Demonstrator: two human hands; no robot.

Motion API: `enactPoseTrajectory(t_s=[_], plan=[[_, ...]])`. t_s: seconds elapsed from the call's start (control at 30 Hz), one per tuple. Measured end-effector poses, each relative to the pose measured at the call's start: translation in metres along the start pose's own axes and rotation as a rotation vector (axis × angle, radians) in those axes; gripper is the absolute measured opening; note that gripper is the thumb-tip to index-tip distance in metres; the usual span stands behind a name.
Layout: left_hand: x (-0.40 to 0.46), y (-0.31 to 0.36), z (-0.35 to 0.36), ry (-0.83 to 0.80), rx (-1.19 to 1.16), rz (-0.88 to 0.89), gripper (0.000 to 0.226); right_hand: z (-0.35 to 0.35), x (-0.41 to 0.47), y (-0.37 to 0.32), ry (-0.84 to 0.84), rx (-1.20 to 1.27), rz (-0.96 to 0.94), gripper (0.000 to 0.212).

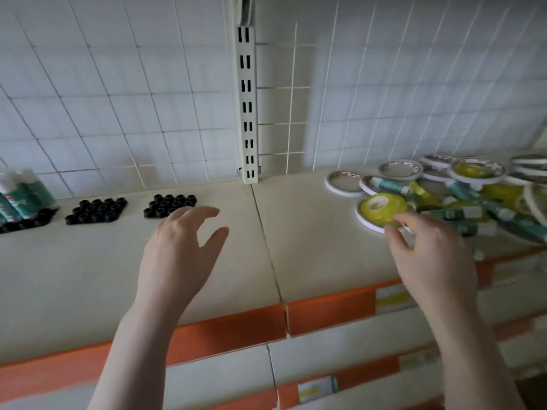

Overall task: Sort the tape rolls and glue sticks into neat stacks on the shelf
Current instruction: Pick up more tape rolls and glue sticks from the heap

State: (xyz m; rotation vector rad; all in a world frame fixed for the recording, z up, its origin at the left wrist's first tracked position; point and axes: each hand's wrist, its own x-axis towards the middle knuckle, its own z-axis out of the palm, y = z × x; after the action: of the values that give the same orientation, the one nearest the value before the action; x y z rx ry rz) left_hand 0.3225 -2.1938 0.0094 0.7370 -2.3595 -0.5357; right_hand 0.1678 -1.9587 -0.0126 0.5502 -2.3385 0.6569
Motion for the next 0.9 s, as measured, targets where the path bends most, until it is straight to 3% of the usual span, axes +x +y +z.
enactPoseTrajectory(t_s=[0.2,0.4,0.7,0.9], plan=[[-0.003,0.087,0.075,0.037,-0.005,-0.038,0.03,0.001,0.037,0.089,-0.001,0.055,-0.098,0.015],[-0.007,0.166,0.133,-0.034,-0.038,-0.004,0.032,-0.004,0.076,0.16,-0.028,0.134,-0.223,0.013],[0.007,0.204,0.172,-0.153,0.05,0.043,0.034,-0.007,0.088,0.203,-0.071,0.186,-0.234,0.016],[0.018,0.209,0.181,-0.15,0.076,0.009,0.033,-0.008,0.088,0.216,-0.084,0.196,-0.224,0.017]])
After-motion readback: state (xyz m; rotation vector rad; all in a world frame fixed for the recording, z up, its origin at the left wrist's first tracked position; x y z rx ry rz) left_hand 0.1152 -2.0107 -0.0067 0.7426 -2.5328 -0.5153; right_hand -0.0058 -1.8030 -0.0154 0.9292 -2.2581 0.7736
